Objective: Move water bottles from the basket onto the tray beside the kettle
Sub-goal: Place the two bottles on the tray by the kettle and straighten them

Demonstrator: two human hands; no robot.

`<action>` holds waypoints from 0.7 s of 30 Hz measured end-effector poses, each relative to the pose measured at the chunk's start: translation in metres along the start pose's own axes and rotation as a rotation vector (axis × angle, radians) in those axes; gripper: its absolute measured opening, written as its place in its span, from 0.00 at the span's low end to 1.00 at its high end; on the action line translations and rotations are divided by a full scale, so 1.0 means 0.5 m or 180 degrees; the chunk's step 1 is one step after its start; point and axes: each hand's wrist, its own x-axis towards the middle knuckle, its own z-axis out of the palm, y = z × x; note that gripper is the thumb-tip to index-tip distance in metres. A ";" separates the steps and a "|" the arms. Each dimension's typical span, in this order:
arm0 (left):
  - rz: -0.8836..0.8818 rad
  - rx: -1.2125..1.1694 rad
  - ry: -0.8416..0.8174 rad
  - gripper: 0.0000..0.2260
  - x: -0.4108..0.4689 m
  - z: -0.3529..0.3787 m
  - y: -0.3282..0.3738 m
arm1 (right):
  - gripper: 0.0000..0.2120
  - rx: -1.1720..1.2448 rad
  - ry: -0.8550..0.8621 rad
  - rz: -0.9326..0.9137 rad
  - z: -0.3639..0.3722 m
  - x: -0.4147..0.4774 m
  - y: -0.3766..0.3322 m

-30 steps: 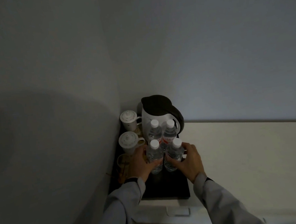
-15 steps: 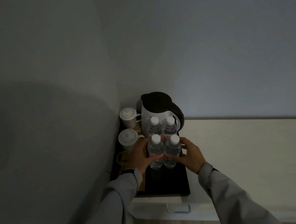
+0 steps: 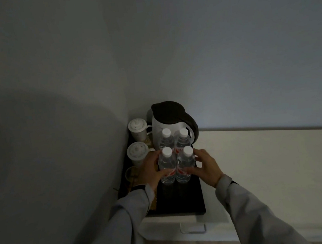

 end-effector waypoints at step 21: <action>-0.0016 0.0147 -0.0059 0.29 0.000 -0.004 0.023 | 0.32 -0.0015 0.0049 0.0032 0.012 0.012 -0.007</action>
